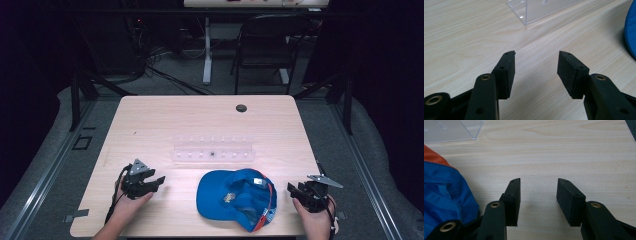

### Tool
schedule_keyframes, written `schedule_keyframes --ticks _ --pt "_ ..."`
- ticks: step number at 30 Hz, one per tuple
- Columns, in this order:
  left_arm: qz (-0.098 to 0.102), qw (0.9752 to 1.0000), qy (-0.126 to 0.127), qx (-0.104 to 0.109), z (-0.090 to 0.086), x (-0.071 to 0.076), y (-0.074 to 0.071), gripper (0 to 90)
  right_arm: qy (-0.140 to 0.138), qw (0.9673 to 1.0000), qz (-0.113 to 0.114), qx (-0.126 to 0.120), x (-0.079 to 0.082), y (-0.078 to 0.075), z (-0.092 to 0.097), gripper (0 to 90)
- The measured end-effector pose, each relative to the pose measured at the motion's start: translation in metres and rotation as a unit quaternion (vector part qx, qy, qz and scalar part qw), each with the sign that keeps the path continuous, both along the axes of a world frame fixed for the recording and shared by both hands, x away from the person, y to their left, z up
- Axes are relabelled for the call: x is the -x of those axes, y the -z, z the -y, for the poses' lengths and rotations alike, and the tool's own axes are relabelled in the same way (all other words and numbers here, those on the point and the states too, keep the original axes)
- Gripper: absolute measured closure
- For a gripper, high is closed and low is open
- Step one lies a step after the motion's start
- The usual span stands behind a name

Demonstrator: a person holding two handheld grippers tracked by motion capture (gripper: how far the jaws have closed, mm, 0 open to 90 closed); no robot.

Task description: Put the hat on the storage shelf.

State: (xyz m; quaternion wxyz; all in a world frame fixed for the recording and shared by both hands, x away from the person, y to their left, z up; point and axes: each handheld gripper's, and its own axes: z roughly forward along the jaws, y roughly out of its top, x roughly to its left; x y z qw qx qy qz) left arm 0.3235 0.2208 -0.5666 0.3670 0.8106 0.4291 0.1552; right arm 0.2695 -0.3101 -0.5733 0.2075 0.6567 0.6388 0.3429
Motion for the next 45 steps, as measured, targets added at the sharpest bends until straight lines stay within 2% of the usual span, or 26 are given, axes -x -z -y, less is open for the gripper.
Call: schedule_keyframes --ticks 3,4,5,7,9,12,15,19,24,27,28,29,30,31,33,36,40,43,44,45 --pt "-0.001 1.0000 0.000 0.001 0.000 0.000 0.000 48.4 -0.005 1.0000 -0.006 -0.005 -0.001 -0.004 -0.001 55.7" --pt "0.000 1.0000 0.000 0.001 0.000 0.000 -0.001 48.4 -0.010 0.9997 -0.009 -0.019 -0.002 -0.006 -0.002 56.3" --pt "0.001 1.0000 0.000 0.001 0.000 0.000 -0.001 48.4 -0.010 0.9997 -0.009 -0.019 -0.002 -0.006 -0.002 56.3" --pt "0.002 1.0000 -0.002 0.001 0.000 0.001 -0.001 48.4 -0.017 0.9990 -0.019 -0.036 -0.003 -0.010 -0.001 56.4" --pt "0.002 1.0000 -0.004 0.002 -0.001 0.001 -0.001 48.4 -0.018 0.9992 -0.017 -0.031 -0.004 -0.014 -0.002 56.9" --pt "0.002 1.0000 -0.008 0.002 -0.002 0.001 -0.003 48.3 -0.031 0.9982 -0.032 -0.040 -0.004 -0.024 -0.001 56.2" --pt "0.003 1.0000 -0.008 0.001 -0.003 0.001 -0.003 48.3 -0.032 0.9981 -0.035 -0.039 -0.004 -0.028 -0.001 54.9" --pt "0.005 0.9999 -0.011 0.002 -0.003 0.002 -0.003 48.3 -0.037 0.9979 -0.048 -0.021 -0.004 -0.043 0.000 54.3" --pt "0.002 1.0000 -0.007 0.002 -0.002 0.002 -0.003 48.3 -0.054 0.9963 -0.062 -0.023 -0.003 -0.056 -0.003 53.9" --pt "0.002 1.0000 -0.006 0.000 -0.001 0.002 -0.003 48.2 -0.072 0.9939 -0.078 -0.029 -0.003 -0.067 -0.007 53.8" --pt "0.004 1.0000 -0.005 0.000 -0.001 0.002 -0.002 48.2 -0.080 0.9921 -0.085 -0.046 -0.003 -0.072 -0.008 53.8" --pt "0.004 1.0000 -0.005 0.000 -0.001 0.002 -0.002 48.1 -0.080 0.9921 -0.085 -0.046 -0.003 -0.072 -0.008 53.8" --pt "0.003 1.0000 -0.002 -0.002 0.000 0.002 -0.002 48.1 -0.087 0.9899 -0.091 -0.064 -0.004 -0.076 -0.009 53.8" --pt "0.004 1.0000 -0.003 -0.002 0.000 0.002 -0.002 48.1 -0.087 0.9899 -0.091 -0.064 -0.004 -0.076 -0.009 53.8" --pt "0.004 1.0000 0.000 -0.004 0.001 0.002 -0.002 48.1 -0.099 0.9876 -0.100 -0.068 -0.006 -0.079 -0.012 53.8" --pt "0.004 1.0000 0.000 -0.005 0.002 0.002 -0.001 48.0 -0.105 0.9862 -0.107 -0.070 -0.007 -0.081 -0.015 54.0" --pt "0.003 1.0000 0.000 -0.006 0.001 0.001 -0.001 47.9 -0.128 0.9801 -0.125 -0.085 -0.010 -0.081 -0.025 54.3" --pt "0.004 1.0000 -0.001 -0.004 0.002 0.002 -0.001 47.9 -0.142 0.9768 -0.131 -0.093 -0.009 -0.080 -0.032 54.2" --pt "0.004 1.0000 -0.001 -0.004 0.002 0.002 -0.001 47.9 -0.142 0.9768 -0.131 -0.093 -0.009 -0.080 -0.032 54.2" --pt "0.005 1.0000 0.002 -0.008 0.001 0.001 -0.001 47.9 -0.151 0.9741 -0.136 -0.099 -0.009 -0.077 -0.035 54.3"
